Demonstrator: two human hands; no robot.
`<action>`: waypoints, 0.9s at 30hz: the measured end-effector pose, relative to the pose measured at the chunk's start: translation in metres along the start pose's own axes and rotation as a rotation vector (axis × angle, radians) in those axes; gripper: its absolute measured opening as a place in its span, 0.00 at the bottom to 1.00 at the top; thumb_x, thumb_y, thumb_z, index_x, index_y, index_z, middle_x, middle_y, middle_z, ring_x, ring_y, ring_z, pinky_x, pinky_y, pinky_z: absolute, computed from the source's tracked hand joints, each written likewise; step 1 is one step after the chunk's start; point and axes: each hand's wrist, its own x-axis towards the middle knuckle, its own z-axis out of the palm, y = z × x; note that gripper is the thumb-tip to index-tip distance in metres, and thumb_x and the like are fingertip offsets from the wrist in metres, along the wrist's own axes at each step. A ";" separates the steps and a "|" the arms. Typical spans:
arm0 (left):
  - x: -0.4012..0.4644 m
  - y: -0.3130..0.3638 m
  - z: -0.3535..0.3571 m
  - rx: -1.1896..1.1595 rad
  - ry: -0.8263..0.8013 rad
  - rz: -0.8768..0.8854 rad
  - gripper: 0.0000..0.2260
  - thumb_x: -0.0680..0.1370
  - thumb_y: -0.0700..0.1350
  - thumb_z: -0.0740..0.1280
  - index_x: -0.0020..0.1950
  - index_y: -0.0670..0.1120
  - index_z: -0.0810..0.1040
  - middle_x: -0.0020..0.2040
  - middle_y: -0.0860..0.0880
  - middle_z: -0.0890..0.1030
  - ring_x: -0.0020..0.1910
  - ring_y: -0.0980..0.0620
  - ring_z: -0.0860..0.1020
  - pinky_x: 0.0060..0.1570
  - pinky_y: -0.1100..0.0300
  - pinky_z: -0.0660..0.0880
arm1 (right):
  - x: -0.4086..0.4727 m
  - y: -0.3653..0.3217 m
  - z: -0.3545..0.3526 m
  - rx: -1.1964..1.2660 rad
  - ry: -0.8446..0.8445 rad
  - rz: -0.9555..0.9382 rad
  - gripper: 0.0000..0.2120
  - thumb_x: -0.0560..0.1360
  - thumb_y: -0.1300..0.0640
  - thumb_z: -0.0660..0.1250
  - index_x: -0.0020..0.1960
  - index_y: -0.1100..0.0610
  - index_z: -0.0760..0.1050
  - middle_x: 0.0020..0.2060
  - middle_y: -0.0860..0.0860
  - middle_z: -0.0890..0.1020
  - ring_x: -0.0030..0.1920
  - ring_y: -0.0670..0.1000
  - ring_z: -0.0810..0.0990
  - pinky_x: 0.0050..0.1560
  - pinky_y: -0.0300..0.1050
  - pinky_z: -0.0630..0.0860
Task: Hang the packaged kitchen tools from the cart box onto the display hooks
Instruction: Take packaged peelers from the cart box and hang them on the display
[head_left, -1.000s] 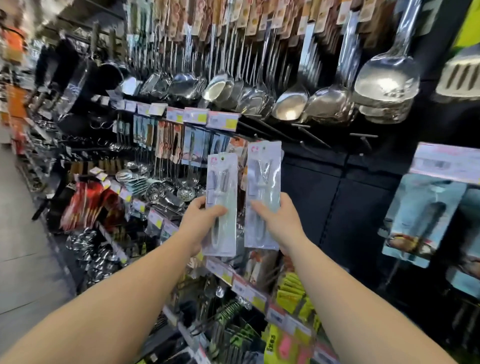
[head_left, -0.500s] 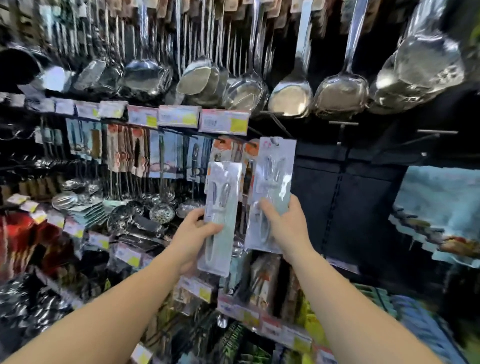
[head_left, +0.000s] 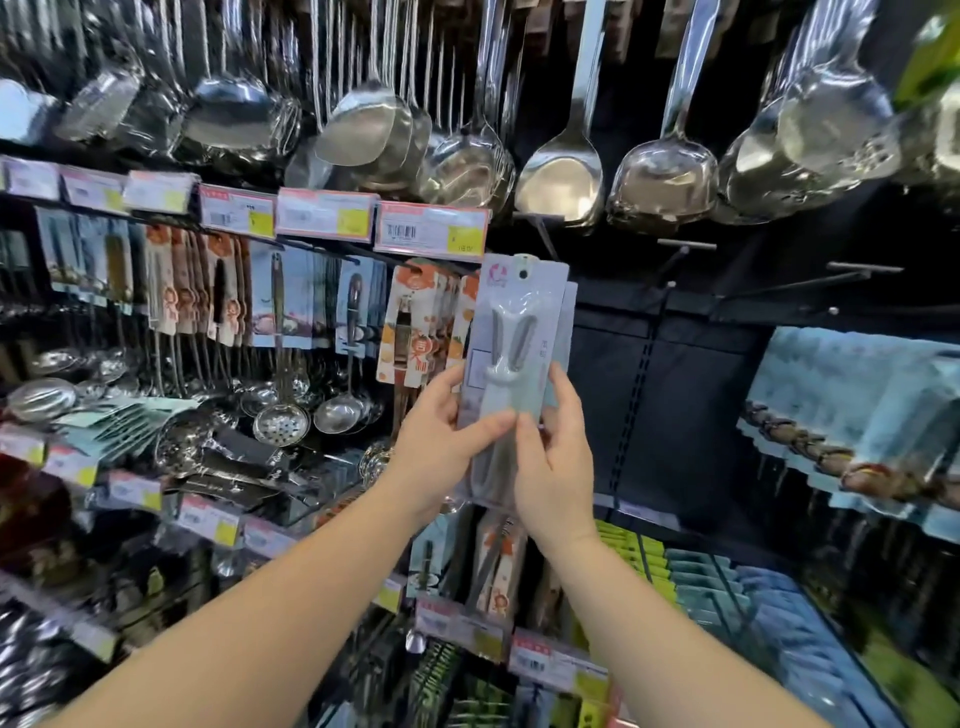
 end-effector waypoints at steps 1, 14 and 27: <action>0.001 0.000 0.002 -0.008 -0.002 0.008 0.23 0.74 0.38 0.74 0.61 0.61 0.73 0.61 0.51 0.83 0.59 0.52 0.82 0.59 0.50 0.79 | 0.002 -0.002 -0.001 -0.005 0.008 0.004 0.24 0.82 0.54 0.57 0.76 0.41 0.57 0.71 0.46 0.71 0.69 0.46 0.72 0.68 0.50 0.72; 0.002 0.011 0.010 0.058 -0.045 0.007 0.21 0.76 0.39 0.72 0.67 0.55 0.76 0.58 0.55 0.85 0.58 0.54 0.83 0.59 0.53 0.79 | 0.017 0.006 0.001 -0.042 0.110 0.074 0.23 0.82 0.54 0.56 0.75 0.42 0.61 0.67 0.46 0.76 0.66 0.46 0.75 0.66 0.53 0.74; -0.028 -0.057 0.067 0.841 0.227 0.435 0.29 0.78 0.57 0.60 0.75 0.45 0.66 0.74 0.42 0.67 0.73 0.46 0.62 0.71 0.51 0.57 | -0.018 0.033 -0.069 -0.265 0.257 0.393 0.24 0.82 0.52 0.58 0.77 0.50 0.58 0.67 0.50 0.73 0.58 0.45 0.72 0.55 0.40 0.66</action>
